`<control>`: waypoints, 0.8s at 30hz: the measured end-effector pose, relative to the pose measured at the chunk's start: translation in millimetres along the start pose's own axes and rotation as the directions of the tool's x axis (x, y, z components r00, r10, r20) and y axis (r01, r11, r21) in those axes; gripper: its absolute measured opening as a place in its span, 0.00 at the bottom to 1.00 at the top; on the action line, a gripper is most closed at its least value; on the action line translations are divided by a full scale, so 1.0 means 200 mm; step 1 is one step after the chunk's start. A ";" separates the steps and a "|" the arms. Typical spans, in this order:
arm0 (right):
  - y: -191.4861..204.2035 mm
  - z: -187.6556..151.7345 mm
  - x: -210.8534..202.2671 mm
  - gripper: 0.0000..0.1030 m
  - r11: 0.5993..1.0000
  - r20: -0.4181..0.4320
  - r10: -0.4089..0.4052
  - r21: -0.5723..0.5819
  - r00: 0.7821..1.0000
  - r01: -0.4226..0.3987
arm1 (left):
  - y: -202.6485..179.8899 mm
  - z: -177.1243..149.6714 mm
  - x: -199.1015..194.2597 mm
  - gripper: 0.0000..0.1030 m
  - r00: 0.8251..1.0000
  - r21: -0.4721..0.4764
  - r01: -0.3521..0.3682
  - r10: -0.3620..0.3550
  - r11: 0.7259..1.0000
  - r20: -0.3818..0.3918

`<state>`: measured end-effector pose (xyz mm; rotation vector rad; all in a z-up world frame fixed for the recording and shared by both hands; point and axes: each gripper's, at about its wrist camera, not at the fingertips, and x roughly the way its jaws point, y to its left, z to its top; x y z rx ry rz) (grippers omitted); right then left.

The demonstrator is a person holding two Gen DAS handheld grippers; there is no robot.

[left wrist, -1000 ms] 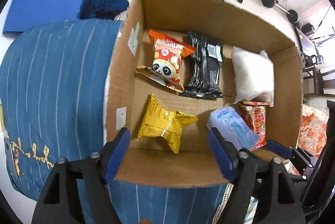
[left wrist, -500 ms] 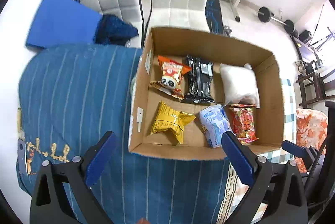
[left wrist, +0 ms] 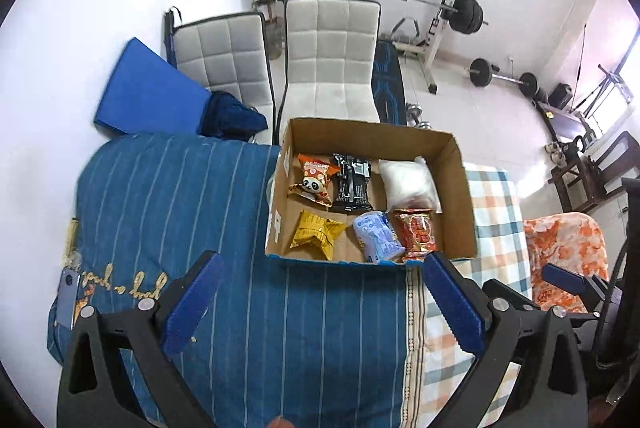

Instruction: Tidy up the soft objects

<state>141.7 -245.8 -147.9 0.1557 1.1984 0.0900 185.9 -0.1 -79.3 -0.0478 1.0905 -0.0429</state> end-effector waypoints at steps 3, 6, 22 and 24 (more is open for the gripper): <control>-0.01 -0.07 -0.15 1.00 1.000 0.029 0.015 0.015 0.999 -0.015 | -0.01 -0.04 -0.12 1.00 1.000 0.006 -0.002 0.002 1.000 0.022; -0.01 -0.15 -0.31 1.00 1.000 0.067 0.011 0.023 0.998 -0.013 | -0.02 -0.07 -0.22 1.00 1.000 0.014 -0.002 0.001 1.000 0.030; 0.05 -0.42 -0.92 1.00 1.000 0.188 0.025 0.005 0.982 -0.027 | -0.03 -0.25 -0.65 1.00 0.997 0.017 0.030 -0.031 0.999 0.077; 0.06 -0.45 -0.96 1.00 1.000 0.192 0.028 -0.002 0.981 -0.028 | -0.04 -0.26 -0.67 1.00 0.996 0.019 0.027 -0.028 0.999 0.088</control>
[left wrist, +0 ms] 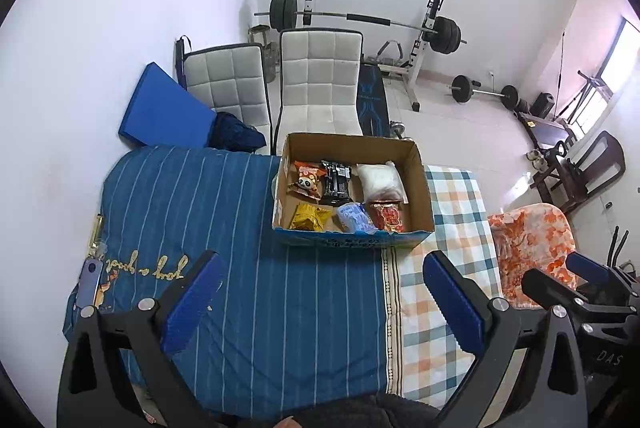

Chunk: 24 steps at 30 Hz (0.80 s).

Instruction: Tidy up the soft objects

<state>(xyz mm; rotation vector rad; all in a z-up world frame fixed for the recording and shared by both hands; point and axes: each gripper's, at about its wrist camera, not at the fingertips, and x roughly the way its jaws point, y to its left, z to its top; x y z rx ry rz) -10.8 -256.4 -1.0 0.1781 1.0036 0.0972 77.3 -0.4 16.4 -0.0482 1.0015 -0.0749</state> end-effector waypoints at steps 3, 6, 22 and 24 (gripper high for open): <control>0.01 -0.02 -0.05 1.00 1.000 0.005 -0.001 -0.012 1.000 0.001 | -0.01 -0.01 -0.03 1.00 1.000 0.005 -0.007 0.007 1.000 0.014; 0.01 -0.03 -0.08 1.00 1.000 0.012 -0.007 -0.014 1.000 0.008 | -0.03 -0.01 -0.05 1.00 1.000 0.011 -0.013 0.013 1.000 0.026; -0.07 0.09 -0.05 1.00 0.995 0.102 -0.096 0.019 0.990 0.095 | -0.09 0.06 0.00 1.00 0.994 0.024 -0.062 0.059 0.998 0.094; -0.07 0.11 -0.04 1.00 0.995 0.104 -0.103 0.018 0.989 0.101 | -0.09 0.06 0.00 1.00 0.994 0.027 -0.062 0.060 0.998 0.097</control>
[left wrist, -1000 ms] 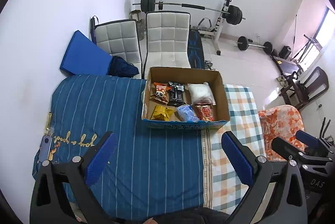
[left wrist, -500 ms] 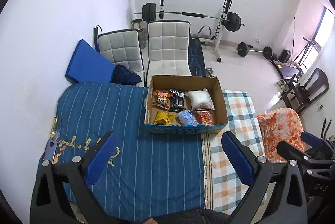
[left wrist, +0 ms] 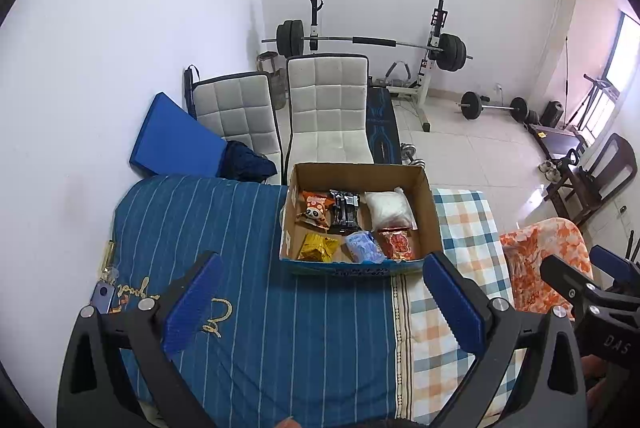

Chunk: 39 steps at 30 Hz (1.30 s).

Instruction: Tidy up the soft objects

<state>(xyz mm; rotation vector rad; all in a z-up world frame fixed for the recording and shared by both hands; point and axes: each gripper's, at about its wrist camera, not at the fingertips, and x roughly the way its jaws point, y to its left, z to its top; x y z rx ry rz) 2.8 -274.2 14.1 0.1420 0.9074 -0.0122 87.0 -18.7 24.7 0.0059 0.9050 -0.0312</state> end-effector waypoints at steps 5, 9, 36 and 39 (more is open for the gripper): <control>0.00 0.01 0.01 1.00 1.000 0.009 0.005 0.000 1.000 -0.005 | 0.00 0.01 0.00 1.00 1.000 -0.002 0.001 -0.001 1.000 0.007; 0.02 0.02 0.00 1.00 1.000 0.020 -0.001 -0.008 1.000 0.001 | 0.00 0.01 0.00 1.00 1.000 -0.003 0.001 -0.001 1.000 0.008; 0.06 0.04 -0.03 1.00 1.000 0.040 0.002 -0.030 0.999 -0.001 | 0.03 0.02 0.00 1.00 1.000 -0.011 -0.002 0.002 1.000 0.005; 0.06 0.04 -0.03 1.00 1.000 0.038 0.002 -0.031 0.999 -0.001 | 0.03 0.01 0.00 1.00 1.000 -0.014 -0.006 0.006 1.000 0.008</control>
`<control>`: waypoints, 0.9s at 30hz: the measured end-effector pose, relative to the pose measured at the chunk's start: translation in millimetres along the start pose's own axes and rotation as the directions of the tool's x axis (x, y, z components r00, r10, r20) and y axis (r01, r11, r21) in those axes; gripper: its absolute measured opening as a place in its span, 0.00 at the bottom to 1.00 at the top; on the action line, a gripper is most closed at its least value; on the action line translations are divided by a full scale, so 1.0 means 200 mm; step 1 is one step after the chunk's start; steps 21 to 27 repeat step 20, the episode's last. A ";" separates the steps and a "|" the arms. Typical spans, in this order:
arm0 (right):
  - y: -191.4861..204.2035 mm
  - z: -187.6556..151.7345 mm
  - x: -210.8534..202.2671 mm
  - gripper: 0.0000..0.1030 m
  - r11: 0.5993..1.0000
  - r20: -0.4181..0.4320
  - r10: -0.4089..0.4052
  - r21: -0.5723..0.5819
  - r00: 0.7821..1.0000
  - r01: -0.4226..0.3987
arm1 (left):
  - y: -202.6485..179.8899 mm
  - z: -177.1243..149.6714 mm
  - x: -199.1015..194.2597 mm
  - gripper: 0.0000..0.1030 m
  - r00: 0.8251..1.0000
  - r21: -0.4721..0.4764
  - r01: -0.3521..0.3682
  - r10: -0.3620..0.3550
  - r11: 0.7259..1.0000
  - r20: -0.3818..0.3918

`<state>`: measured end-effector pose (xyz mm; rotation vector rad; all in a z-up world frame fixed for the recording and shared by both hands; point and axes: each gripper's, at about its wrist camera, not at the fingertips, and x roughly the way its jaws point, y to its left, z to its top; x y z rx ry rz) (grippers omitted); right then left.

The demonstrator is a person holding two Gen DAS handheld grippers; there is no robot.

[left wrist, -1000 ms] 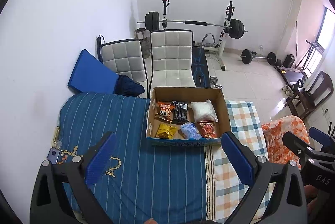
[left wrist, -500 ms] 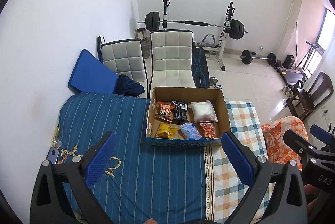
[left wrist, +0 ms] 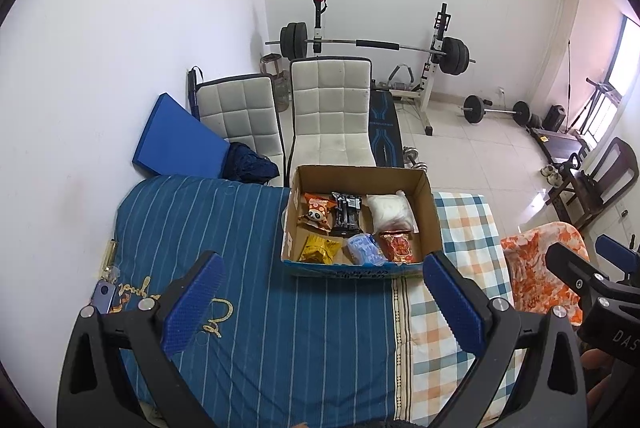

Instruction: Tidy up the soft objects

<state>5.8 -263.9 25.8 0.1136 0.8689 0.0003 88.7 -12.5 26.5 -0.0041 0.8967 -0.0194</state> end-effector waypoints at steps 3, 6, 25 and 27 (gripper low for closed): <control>0.00 0.00 0.00 1.00 1.000 0.001 0.000 0.001 1.000 0.000 | 0.00 0.00 0.00 1.00 1.000 -0.003 0.003 -0.003 1.000 0.001; 0.00 0.01 0.00 1.00 1.000 0.002 -0.001 0.001 1.000 0.001 | 0.00 0.00 0.00 1.00 1.000 -0.002 0.003 -0.003 1.000 0.001; 0.00 0.02 -0.01 1.00 1.000 -0.001 0.004 0.001 1.000 -0.004 | 0.00 -0.01 -0.01 1.00 1.000 0.000 -0.004 0.004 1.000 0.004; 0.00 0.02 -0.01 1.00 1.000 -0.001 0.004 0.001 1.000 -0.004 | 0.00 -0.01 -0.01 1.00 1.000 0.000 -0.004 0.004 1.000 0.004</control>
